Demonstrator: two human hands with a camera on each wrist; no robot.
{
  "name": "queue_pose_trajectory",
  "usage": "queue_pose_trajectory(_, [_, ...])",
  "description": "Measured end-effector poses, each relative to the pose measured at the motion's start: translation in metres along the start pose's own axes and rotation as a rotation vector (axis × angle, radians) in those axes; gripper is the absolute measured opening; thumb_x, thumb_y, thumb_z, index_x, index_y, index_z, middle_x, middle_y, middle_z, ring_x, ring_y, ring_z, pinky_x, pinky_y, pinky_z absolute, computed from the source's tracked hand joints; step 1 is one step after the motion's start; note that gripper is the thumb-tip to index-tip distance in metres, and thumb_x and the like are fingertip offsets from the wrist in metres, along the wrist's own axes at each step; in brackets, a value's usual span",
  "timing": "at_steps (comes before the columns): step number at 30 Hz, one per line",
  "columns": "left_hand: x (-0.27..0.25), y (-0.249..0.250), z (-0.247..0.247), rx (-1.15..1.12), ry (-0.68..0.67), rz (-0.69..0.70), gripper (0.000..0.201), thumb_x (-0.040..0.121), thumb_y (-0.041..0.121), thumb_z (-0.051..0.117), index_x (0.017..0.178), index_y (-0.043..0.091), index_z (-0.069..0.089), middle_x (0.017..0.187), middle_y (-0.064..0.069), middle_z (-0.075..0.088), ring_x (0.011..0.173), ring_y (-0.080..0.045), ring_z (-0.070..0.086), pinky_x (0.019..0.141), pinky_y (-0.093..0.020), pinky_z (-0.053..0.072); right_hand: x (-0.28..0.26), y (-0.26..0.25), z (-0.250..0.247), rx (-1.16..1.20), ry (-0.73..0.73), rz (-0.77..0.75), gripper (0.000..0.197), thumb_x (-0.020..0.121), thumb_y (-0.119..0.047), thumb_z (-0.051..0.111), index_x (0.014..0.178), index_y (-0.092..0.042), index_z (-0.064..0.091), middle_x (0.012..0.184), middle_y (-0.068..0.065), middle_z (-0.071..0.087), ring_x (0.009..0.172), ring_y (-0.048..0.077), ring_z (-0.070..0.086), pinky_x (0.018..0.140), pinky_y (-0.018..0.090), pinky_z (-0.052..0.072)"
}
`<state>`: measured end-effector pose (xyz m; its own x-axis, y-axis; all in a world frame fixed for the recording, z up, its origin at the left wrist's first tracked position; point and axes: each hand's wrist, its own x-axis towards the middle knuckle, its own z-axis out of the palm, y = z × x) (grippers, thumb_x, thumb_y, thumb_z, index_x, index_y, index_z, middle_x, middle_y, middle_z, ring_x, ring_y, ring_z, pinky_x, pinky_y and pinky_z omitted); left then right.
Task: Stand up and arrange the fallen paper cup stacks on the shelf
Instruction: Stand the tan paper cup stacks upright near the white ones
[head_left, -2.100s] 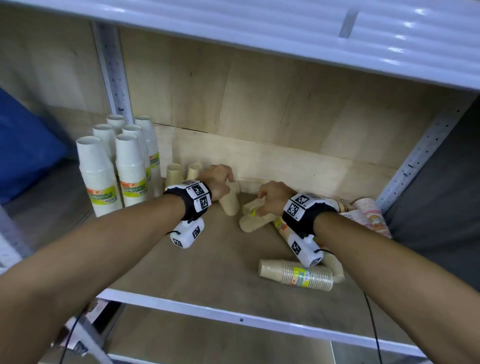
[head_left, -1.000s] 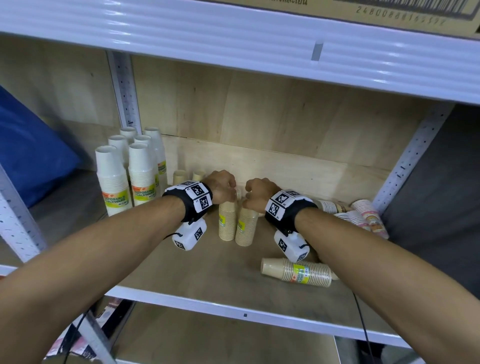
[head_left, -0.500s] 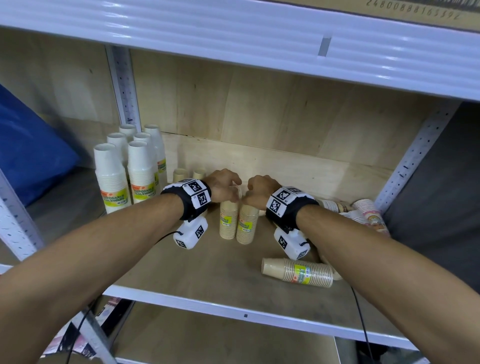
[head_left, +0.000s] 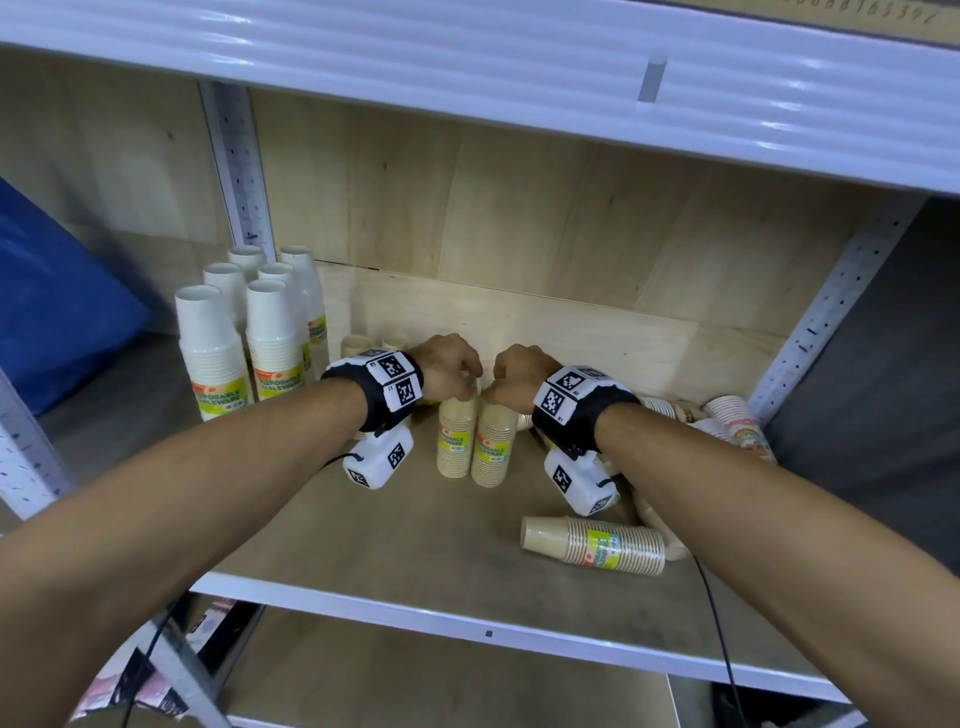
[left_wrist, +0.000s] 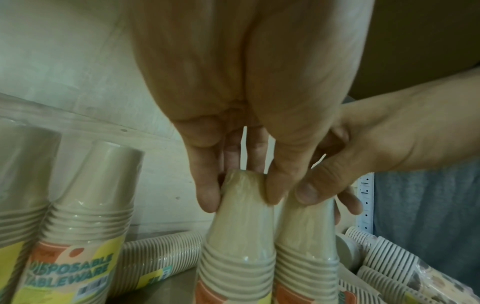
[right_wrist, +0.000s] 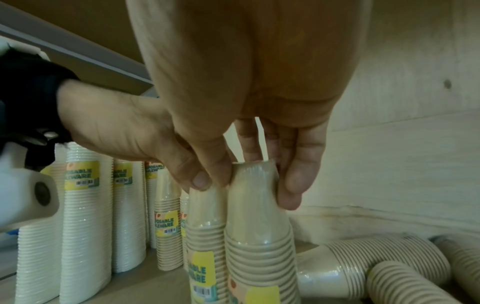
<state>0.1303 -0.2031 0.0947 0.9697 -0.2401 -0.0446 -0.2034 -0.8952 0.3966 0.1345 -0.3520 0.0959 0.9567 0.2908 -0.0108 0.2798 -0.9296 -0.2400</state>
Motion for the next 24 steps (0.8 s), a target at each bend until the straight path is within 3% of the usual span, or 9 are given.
queue_pose_trajectory(4, [0.001, 0.003, -0.004, 0.020, -0.018, -0.003, 0.039, 0.084, 0.019, 0.072, 0.123, 0.013, 0.066, 0.117, -0.003, 0.062, 0.108, -0.021, 0.059, 0.084, -0.028, 0.049, 0.002, -0.003, -0.001, -0.021, -0.037, -0.016, 0.027, 0.082, -0.014, 0.070, 0.106, -0.002, 0.070, 0.106, 0.012, 0.069, 0.087, 0.023, 0.063, 0.058, 0.021, 0.039])
queue_pose_trajectory(6, [0.001, 0.005, -0.006, 0.036, -0.034, -0.010, 0.037, 0.083, 0.019, 0.073, 0.120, 0.015, 0.068, 0.116, -0.002, 0.060, 0.105, -0.021, 0.059, 0.079, -0.026, 0.048, 0.002, -0.004, -0.004, -0.035, -0.043, -0.021, 0.028, 0.083, -0.017, 0.069, 0.109, -0.006, 0.070, 0.110, 0.010, 0.069, 0.097, 0.025, 0.065, 0.067, 0.025, 0.041])
queue_pose_trajectory(9, [0.001, 0.009, -0.010, 0.054, -0.067, -0.015, 0.032, 0.083, 0.016, 0.074, 0.115, 0.017, 0.070, 0.112, -0.004, 0.059, 0.097, -0.023, 0.063, 0.067, -0.027, 0.053, 0.002, -0.006, -0.009, -0.051, -0.088, -0.045, 0.029, 0.085, -0.024, 0.068, 0.111, -0.012, 0.068, 0.111, 0.010, 0.068, 0.104, 0.028, 0.064, 0.073, 0.028, 0.043])
queue_pose_trajectory(11, [-0.001, 0.012, -0.016, 0.063, -0.107, -0.029, 0.032, 0.083, 0.013, 0.074, 0.115, 0.015, 0.070, 0.110, -0.006, 0.061, 0.089, -0.024, 0.065, 0.058, -0.024, 0.054, 0.002, -0.008, -0.013, -0.066, -0.099, -0.064, 0.029, 0.084, -0.024, 0.068, 0.111, -0.013, 0.068, 0.112, 0.010, 0.067, 0.105, 0.029, 0.064, 0.074, 0.028, 0.044])
queue_pose_trajectory(16, [-0.008, 0.007, -0.033, 0.111, -0.140, -0.078, 0.034, 0.081, 0.010, 0.074, 0.115, 0.012, 0.070, 0.105, -0.002, 0.066, 0.086, -0.019, 0.064, 0.054, -0.018, 0.047, 0.000, -0.024, -0.021, -0.074, -0.069, -0.082, 0.029, 0.084, -0.014, 0.067, 0.112, -0.007, 0.069, 0.112, 0.011, 0.067, 0.097, 0.024, 0.065, 0.068, 0.025, 0.043])
queue_pose_trajectory(21, [-0.020, -0.005, -0.049, 0.120, -0.115, -0.143, 0.026, 0.082, 0.004, 0.073, 0.107, 0.010, 0.069, 0.087, -0.001, 0.063, 0.056, -0.008, 0.055, 0.042, -0.017, 0.044, 0.003, -0.043, -0.024, -0.071, -0.034, -0.119, 0.029, 0.086, -0.010, 0.067, 0.114, -0.007, 0.069, 0.114, 0.010, 0.067, 0.094, 0.023, 0.063, 0.060, 0.023, 0.041])
queue_pose_trajectory(24, [-0.029, -0.011, -0.058, 0.126, -0.094, -0.163, 0.026, 0.082, 0.002, 0.073, 0.107, 0.004, 0.068, 0.084, -0.004, 0.061, 0.056, -0.009, 0.054, 0.039, -0.014, 0.043, 0.005, -0.056, -0.022, -0.071, -0.021, -0.138, 0.029, 0.087, -0.010, 0.066, 0.115, -0.006, 0.068, 0.115, 0.011, 0.067, 0.098, 0.023, 0.064, 0.067, 0.023, 0.040])
